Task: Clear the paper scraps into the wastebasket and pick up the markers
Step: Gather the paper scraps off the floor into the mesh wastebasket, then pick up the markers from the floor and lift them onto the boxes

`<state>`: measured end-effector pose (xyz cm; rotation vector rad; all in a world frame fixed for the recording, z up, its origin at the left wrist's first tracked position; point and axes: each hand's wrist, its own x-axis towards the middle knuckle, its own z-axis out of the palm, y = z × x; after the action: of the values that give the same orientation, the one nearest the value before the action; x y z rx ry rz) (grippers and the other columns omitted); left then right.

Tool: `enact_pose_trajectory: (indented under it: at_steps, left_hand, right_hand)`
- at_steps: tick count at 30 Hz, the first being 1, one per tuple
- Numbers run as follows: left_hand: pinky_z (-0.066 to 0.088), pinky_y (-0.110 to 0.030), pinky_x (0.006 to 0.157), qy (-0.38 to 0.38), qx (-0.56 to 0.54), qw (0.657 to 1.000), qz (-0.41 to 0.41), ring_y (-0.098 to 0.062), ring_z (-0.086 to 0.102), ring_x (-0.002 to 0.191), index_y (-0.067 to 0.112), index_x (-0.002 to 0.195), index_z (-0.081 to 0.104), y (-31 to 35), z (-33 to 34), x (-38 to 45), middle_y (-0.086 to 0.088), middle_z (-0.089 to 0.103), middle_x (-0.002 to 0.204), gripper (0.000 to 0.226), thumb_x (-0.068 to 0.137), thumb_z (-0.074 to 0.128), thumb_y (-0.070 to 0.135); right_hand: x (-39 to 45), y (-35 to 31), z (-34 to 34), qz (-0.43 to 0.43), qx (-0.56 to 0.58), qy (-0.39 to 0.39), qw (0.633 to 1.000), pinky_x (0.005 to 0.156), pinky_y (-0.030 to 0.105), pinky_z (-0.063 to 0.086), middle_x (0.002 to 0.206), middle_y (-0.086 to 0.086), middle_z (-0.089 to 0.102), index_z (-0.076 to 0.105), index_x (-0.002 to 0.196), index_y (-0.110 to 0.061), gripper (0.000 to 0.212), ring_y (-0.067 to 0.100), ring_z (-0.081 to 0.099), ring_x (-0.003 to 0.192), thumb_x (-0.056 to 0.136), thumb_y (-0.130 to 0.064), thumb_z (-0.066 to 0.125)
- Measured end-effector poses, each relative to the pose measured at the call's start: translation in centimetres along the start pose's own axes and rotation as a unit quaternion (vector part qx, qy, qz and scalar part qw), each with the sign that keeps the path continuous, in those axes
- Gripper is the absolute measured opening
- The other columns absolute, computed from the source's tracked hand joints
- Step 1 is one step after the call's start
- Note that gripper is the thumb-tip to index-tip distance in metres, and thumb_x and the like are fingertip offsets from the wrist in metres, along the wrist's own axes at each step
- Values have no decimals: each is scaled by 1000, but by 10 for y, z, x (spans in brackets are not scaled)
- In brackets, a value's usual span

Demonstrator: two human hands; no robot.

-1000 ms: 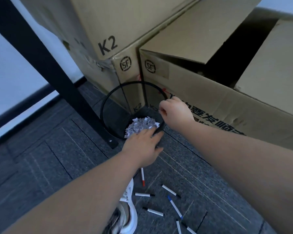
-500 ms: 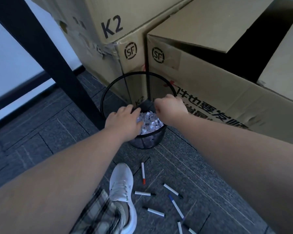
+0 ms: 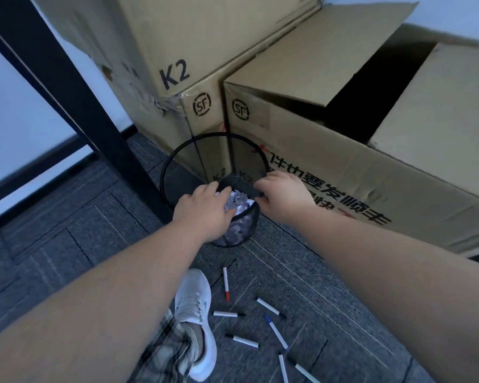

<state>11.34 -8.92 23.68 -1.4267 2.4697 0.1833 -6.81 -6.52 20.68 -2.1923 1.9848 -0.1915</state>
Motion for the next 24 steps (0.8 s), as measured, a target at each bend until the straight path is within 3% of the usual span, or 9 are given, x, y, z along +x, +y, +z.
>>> enact_pose_trajectory:
  at_steps: [8, 12, 19, 24]
  left_hand:
    - [34, -47, 104, -36, -6, 999, 40, -28, 23, 137, 26, 145, 17, 53, 18, -32, -4, 21, 152, 55, 96, 28, 50]
    - [33, -48, 105, -89, -10, 994, 60, -27, 19, 139, 26, 146, 13, 65, 66, -32, -3, 16, 154, 57, 96, 25, 51]
    - [26, -48, 110, -174, 0, 984, 31, -27, 14, 141, 28, 148, 8, 58, 161, -24, -2, 10, 157, 59, 96, 24, 52]
    - [29, -48, 109, -190, -19, 981, -12, -28, 19, 140, 28, 147, 13, 36, 214, -11, -3, 16, 155, 58, 95, 28, 50]
  right_hand:
    - [-88, 22, 13, 27, 0, -66, 997, 100, 39, 33, 120, -1, 60, 58, 113, -19, 26, 22, 41, 125, 94, -31, 45]
    - [-111, 33, 60, 32, 19, -114, 993, 105, 40, 32, 124, 1, 59, 59, 114, -17, 27, 23, 39, 128, 94, -31, 48]
    - [-128, 27, 159, 33, 46, -223, 973, 114, 42, 21, 143, 0, 43, 49, 132, -19, 41, 21, 27, 138, 95, -36, 49]
    - [-124, 13, 204, 33, 36, -270, 962, 108, 44, 25, 136, 3, 46, 50, 131, -20, 42, 26, 32, 131, 93, -39, 50]
